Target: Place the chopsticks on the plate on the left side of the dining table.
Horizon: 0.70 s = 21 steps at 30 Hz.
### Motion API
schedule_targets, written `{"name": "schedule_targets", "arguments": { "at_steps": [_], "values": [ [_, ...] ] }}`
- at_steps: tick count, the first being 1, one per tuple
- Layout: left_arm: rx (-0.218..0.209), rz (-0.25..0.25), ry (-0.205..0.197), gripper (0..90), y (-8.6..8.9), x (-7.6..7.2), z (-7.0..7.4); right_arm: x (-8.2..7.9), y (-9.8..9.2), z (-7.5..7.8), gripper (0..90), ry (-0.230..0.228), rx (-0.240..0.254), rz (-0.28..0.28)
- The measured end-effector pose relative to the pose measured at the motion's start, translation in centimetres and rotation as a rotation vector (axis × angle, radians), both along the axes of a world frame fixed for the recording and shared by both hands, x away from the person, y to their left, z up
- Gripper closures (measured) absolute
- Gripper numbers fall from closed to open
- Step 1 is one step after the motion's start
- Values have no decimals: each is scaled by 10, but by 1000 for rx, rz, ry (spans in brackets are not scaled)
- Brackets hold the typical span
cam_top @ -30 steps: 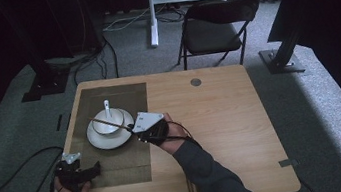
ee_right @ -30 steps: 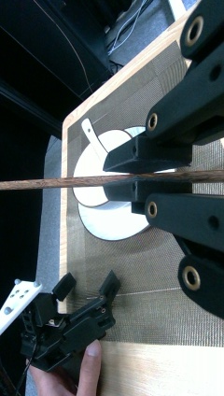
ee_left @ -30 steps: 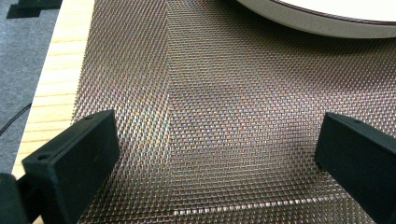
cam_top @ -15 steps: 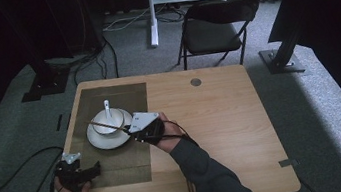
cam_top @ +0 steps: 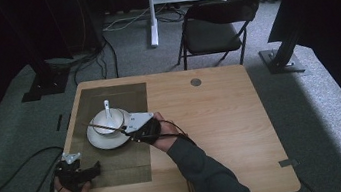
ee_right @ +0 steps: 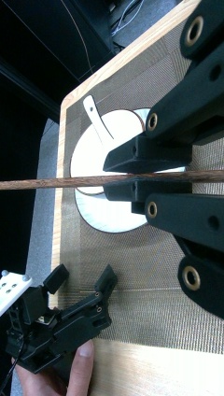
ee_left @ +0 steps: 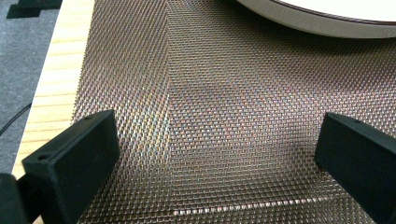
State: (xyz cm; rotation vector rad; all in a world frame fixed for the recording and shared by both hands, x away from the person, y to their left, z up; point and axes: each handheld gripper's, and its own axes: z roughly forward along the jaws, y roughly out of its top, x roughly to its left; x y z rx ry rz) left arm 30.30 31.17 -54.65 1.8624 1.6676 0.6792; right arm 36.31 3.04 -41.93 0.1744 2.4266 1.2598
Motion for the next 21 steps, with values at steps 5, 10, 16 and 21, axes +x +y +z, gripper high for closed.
{"name": "schedule_targets", "arguments": {
  "at_steps": [5, 10, 16, 21],
  "values": [
    [0, 0, 2, 1, 0, 0, 0, 3, 3, -2, 847, 1, -5, 7],
    [-2, 0, 1, 2, 0, 0, 0, 4, 6, -4, 847, 5, -14, 13],
    [0, -1, 1, 2, 0, 0, 0, 7, 10, -8, 848, 10, -21, 23],
    [2, -2, 2, 2, 0, 0, 0, 9, 15, -11, 848, 14, -28, 28]
  ]
}}
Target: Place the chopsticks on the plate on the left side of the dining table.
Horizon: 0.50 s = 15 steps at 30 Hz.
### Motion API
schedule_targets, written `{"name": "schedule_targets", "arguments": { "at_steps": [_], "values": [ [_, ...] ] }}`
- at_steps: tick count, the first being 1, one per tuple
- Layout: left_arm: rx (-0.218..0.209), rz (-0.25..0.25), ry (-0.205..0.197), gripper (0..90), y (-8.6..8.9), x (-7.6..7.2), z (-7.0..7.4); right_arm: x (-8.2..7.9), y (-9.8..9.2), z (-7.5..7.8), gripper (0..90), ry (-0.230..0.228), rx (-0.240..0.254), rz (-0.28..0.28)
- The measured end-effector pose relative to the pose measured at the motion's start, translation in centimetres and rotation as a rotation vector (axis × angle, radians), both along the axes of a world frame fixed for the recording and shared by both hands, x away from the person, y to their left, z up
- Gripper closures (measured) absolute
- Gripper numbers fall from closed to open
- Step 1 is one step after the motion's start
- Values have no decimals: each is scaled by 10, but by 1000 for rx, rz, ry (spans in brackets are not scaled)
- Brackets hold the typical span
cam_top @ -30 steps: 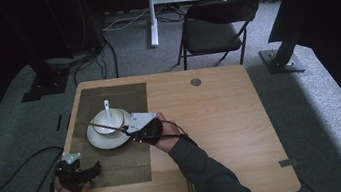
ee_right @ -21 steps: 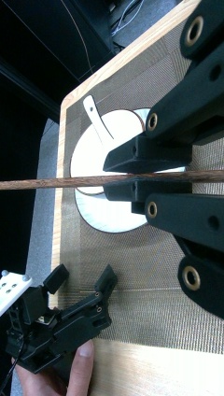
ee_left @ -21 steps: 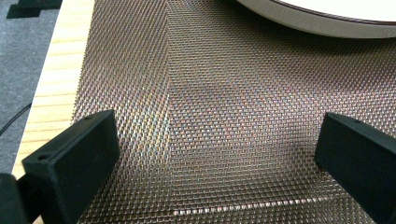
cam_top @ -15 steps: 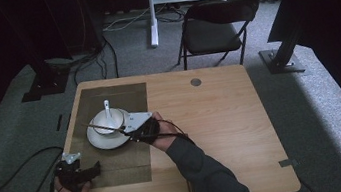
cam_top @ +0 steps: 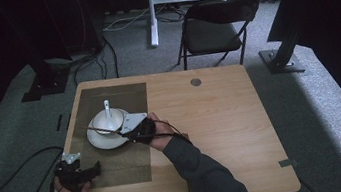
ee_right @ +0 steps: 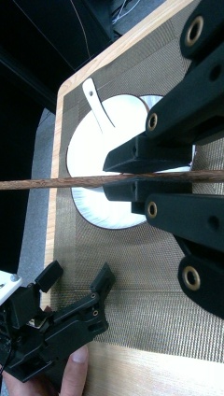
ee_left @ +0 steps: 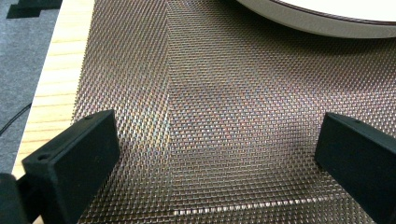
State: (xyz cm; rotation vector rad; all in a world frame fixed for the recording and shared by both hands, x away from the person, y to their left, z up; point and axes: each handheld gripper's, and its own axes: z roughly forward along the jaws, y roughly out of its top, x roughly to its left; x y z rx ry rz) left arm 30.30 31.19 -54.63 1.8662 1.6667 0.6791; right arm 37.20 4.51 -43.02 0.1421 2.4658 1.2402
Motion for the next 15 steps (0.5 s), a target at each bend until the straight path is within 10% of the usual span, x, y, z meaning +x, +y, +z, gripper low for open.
{"name": "schedule_targets", "arguments": {
  "at_steps": [15],
  "values": [
    [-3, 1, 0, 2, 0, 0, 0, 3, 13, -11, 847, 11, -25, 25]
  ]
}}
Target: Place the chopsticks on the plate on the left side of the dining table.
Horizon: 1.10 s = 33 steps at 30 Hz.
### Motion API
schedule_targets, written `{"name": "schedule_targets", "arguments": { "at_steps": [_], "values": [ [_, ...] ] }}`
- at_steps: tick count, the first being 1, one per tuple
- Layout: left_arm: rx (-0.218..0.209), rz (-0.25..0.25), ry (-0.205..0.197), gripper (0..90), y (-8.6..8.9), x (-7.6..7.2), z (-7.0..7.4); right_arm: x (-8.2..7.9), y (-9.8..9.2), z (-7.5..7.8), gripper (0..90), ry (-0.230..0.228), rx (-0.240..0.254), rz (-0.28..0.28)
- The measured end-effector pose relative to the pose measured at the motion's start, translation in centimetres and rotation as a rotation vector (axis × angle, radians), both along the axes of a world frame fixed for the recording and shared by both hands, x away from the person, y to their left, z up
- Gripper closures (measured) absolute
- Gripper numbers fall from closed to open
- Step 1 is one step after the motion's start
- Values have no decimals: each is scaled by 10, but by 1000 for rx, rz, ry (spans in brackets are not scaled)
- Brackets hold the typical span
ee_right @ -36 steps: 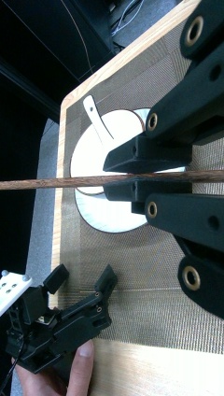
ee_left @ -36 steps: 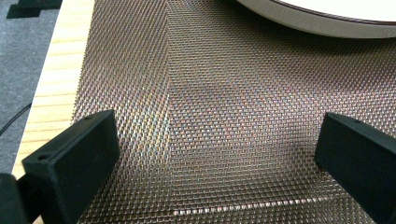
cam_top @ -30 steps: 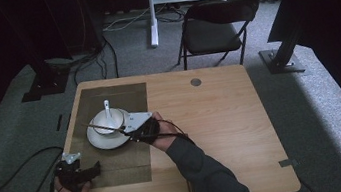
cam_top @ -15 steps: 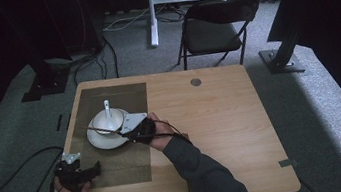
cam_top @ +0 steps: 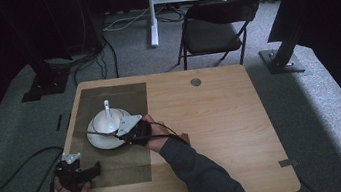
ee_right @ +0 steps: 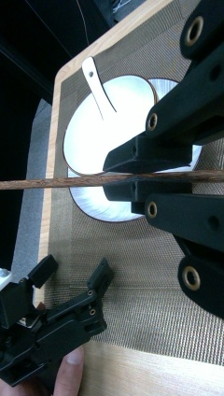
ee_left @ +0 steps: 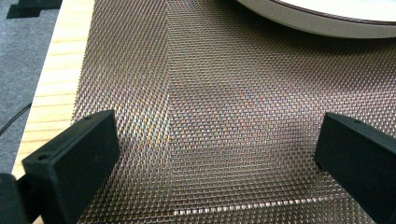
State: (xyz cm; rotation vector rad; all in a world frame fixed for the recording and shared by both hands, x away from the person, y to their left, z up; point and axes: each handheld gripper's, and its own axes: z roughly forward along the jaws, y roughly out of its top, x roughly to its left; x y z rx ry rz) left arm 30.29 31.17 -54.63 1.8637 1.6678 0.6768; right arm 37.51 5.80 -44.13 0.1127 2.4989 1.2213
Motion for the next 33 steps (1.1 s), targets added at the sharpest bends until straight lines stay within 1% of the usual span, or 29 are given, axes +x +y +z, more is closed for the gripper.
{"name": "schedule_targets", "arguments": {
  "at_steps": [7, 10, 19, 27, 33],
  "values": [
    [0, 0, 0, 2, 0, 0, 0, 1, 5, -5, 847, 7, -15, 15],
    [0, 0, 0, 2, 0, 0, 0, 2, 8, -7, 847, 6, -29, 23],
    [0, 0, -1, 2, 0, 0, 0, 5, 15, -14, 847, 13, -57, 26],
    [0, 1, -1, 2, 0, 0, 0, 8, 28, -22, 846, 11, -100, 36],
    [0, 0, 1, 1, 0, 0, 0, 10, 34, -26, 847, 14, -116, 36]
  ]
}}
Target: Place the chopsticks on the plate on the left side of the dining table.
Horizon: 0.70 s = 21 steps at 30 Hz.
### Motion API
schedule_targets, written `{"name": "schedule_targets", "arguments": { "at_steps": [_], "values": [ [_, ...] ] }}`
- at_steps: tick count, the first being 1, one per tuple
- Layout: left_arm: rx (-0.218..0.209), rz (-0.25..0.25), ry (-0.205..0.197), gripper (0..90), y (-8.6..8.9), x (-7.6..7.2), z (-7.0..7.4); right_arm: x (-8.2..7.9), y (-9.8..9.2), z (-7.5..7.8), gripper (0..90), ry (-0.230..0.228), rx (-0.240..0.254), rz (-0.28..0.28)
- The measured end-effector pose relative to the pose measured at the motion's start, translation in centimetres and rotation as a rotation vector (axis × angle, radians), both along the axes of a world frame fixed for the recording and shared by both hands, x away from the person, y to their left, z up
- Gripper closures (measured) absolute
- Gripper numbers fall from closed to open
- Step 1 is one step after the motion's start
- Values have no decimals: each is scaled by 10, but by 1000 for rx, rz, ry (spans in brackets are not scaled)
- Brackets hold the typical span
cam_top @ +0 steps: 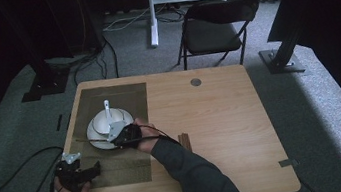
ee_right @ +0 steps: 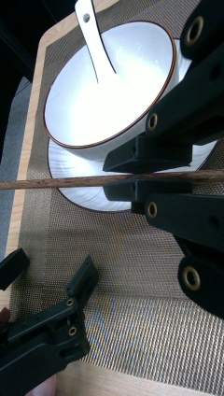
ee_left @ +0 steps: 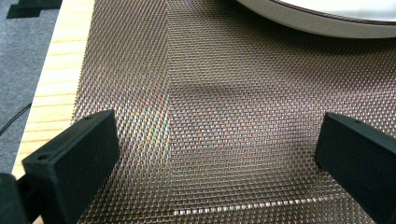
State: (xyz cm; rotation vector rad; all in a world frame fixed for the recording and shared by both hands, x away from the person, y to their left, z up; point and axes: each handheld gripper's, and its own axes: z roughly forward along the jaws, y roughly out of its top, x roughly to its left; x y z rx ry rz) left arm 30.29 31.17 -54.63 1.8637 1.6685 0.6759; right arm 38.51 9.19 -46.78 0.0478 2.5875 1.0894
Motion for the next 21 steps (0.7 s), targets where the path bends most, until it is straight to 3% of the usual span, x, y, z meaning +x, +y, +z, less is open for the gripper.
{"name": "schedule_targets", "arguments": {
  "at_steps": [21],
  "values": [
    [0, 0, 0, 2, 0, 0, 0, 9, 7, -12, 846, 4, -20, -18]
  ]
}}
